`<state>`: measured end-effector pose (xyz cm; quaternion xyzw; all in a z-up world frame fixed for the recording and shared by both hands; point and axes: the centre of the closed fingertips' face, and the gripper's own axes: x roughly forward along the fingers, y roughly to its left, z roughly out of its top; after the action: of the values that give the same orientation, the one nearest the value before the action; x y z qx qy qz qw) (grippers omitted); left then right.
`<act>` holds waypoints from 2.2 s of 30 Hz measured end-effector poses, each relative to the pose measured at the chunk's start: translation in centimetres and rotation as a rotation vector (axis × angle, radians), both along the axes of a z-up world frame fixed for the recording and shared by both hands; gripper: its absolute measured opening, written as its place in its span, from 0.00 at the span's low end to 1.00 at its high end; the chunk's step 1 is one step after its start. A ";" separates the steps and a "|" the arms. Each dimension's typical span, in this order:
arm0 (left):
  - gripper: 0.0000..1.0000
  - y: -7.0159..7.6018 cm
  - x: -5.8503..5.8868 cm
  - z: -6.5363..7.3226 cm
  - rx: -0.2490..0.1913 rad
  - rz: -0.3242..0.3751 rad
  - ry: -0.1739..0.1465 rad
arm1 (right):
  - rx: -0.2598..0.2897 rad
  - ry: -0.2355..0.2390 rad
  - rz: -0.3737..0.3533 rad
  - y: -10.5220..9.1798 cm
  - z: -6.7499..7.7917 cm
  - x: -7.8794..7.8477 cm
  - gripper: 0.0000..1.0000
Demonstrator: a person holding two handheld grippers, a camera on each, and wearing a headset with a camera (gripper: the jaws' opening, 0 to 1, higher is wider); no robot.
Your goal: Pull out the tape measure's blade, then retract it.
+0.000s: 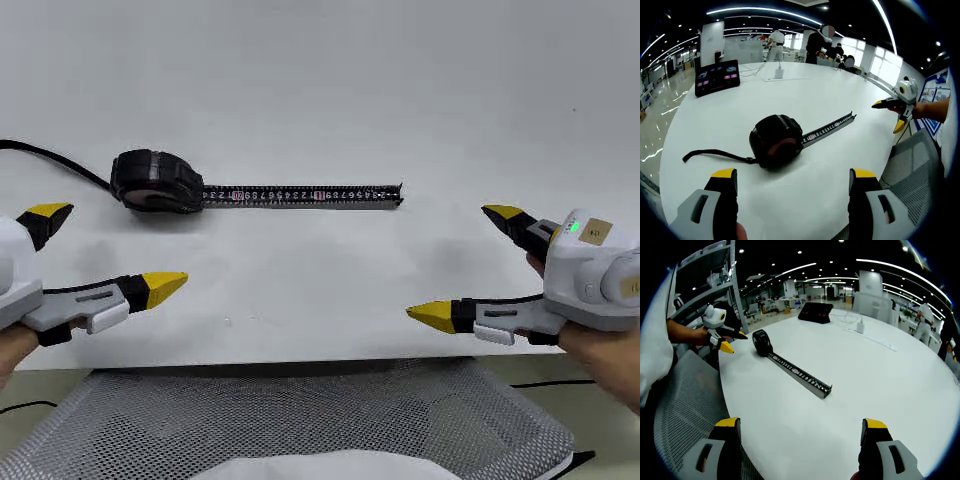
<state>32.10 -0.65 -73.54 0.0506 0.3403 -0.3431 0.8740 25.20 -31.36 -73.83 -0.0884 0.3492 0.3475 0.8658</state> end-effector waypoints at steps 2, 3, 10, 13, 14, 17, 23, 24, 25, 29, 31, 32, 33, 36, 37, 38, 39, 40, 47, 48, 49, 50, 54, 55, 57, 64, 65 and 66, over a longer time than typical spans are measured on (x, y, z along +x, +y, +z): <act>0.90 -0.3 0.3 0.0 -0.003 0.001 -0.002 | -0.002 -0.001 0.000 0.0 0.0 0.0 0.99; 0.90 -0.5 0.4 0.0 -0.002 -0.001 -0.005 | 0.000 0.000 0.001 0.1 0.0 0.0 0.99; 0.89 -1.8 1.6 0.2 -0.001 -0.002 -0.029 | -0.001 0.000 0.002 0.1 0.0 0.0 0.99; 0.89 -2.1 2.0 0.0 0.005 -0.002 -0.034 | -0.003 -0.001 0.002 0.1 0.1 0.1 0.99; 0.88 -2.2 2.0 -0.1 0.002 -0.003 -0.030 | -0.004 -0.005 0.000 0.0 0.1 0.1 0.99; 0.88 -2.5 2.4 -0.2 -0.006 0.007 -0.025 | 0.002 -0.004 -0.009 -0.1 0.2 0.2 0.98; 0.87 -3.0 3.1 -0.4 -0.015 0.027 -0.028 | 0.002 0.001 -0.011 -0.1 0.1 0.1 0.98; 0.87 -3.2 3.2 -0.4 -0.024 0.032 -0.022 | 0.002 0.001 -0.012 -0.1 0.1 0.1 0.98; 0.87 -3.2 3.3 -0.5 -0.025 0.036 -0.019 | 0.003 0.001 -0.013 -0.1 0.1 0.1 0.98; 0.87 -3.2 3.5 -0.8 -0.019 0.044 -0.015 | 0.002 0.003 -0.012 -0.1 0.1 0.1 0.98; 0.87 -3.2 3.6 -0.8 -0.023 0.054 -0.009 | 0.013 0.003 -0.018 -0.1 0.2 0.2 0.97; 0.87 -3.2 3.7 -0.8 -0.025 0.057 -0.007 | 0.013 0.002 -0.021 -0.2 0.2 0.2 0.97; 0.87 -3.2 3.7 -0.8 -0.024 0.061 -0.006 | 0.014 0.001 -0.022 -0.2 0.2 0.2 0.97; 0.87 -3.3 3.8 -0.8 -0.032 0.073 -0.001 | 0.011 0.002 -0.020 -0.3 0.2 0.2 0.96; 0.87 -3.3 3.8 -0.8 -0.036 0.081 0.002 | 0.010 0.002 -0.018 -0.3 0.2 0.3 0.95; 0.87 -3.3 3.8 -0.8 -0.036 0.083 0.001 | 0.013 0.001 -0.017 -0.2 0.3 0.3 0.95; 0.85 -3.2 3.9 -0.8 -0.032 0.088 -0.001 | 0.012 0.002 -0.017 -0.3 0.3 0.3 0.95; 0.84 -3.1 3.9 -0.9 -0.023 0.089 -0.002 | 0.010 0.001 -0.014 -0.2 0.3 0.4 0.94; 0.82 -3.1 4.1 -1.2 0.016 0.109 -0.020 | -0.011 -0.011 0.016 -0.3 0.3 1.2 0.88; 0.82 -3.1 4.1 -1.2 0.017 0.111 -0.021 | -0.010 -0.014 0.019 -0.3 0.5 1.3 0.87; 0.82 -3.2 4.1 -1.2 0.017 0.115 -0.021 | -0.005 -0.013 0.019 -0.2 0.6 1.5 0.86; 0.82 -3.1 4.3 -1.2 0.013 0.133 -0.020 | -0.002 -0.015 0.021 -0.2 0.7 1.7 0.85; 0.81 -3.1 4.6 -1.2 0.009 0.161 -0.021 | -0.019 -0.021 0.043 -0.2 0.6 2.1 0.79; 0.81 -3.2 4.6 -1.2 0.001 0.173 -0.020 | -0.024 -0.021 0.054 -0.2 0.5 2.3 0.78; 0.80 -3.1 4.8 -1.1 -0.004 0.194 -0.019 | -0.034 -0.024 0.068 -0.2 0.5 2.6 0.76; 0.79 -3.1 5.2 -1.4 0.010 0.226 -0.015 | -0.052 -0.021 0.113 -0.1 0.1 3.4 0.69; 0.77 -2.9 5.3 -1.4 0.009 0.237 -0.014 | -0.059 -0.019 0.123 0.0 0.0 3.5 0.68; 0.76 -2.9 5.4 -1.4 0.009 0.241 -0.012 | -0.064 -0.023 0.131 0.0 0.0 3.7 0.68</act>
<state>37.52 -3.51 -74.98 0.0153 0.3400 -0.2336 0.9108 28.87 -31.36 -73.81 -0.1427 0.3438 0.3909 0.8418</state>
